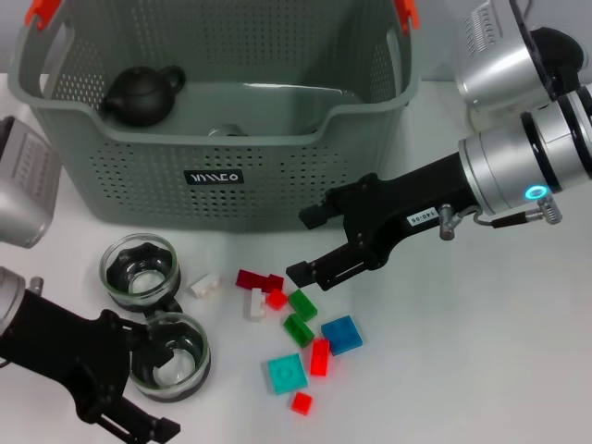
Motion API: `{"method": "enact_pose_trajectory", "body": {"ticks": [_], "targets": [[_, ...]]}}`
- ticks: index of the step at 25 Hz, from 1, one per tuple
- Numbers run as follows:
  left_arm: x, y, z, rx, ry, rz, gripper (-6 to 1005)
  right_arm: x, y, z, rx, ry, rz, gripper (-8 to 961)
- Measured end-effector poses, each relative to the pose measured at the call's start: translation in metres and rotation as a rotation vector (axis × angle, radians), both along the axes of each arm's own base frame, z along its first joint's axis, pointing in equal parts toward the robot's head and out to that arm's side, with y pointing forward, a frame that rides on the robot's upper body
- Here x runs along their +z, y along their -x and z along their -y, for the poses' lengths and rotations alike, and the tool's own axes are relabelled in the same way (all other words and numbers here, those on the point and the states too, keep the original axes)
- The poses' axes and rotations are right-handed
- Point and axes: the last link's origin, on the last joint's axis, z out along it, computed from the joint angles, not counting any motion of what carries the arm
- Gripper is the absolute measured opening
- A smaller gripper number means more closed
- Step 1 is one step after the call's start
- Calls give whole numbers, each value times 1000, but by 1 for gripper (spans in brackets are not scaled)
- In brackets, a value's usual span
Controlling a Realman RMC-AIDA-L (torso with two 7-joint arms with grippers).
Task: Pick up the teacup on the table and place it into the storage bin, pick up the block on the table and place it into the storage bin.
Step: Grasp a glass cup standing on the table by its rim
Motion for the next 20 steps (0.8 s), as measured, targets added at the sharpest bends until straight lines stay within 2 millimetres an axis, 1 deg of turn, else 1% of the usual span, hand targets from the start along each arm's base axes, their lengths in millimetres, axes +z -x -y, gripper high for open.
{"method": "enact_pose_trajectory", "body": {"ticks": [5, 12, 20], "targets": [[-5, -4, -2, -11, 21, -36, 933, -2, 0, -1, -2, 1, 4, 927], [-12, -3, -10, -19, -7, -86, 913, -2, -1, 0, -8, 2, -1, 926], [-27, -5, -17, -36, -15, -166, 880, -3, 0, -1, -8, -8, -2, 926]]}}
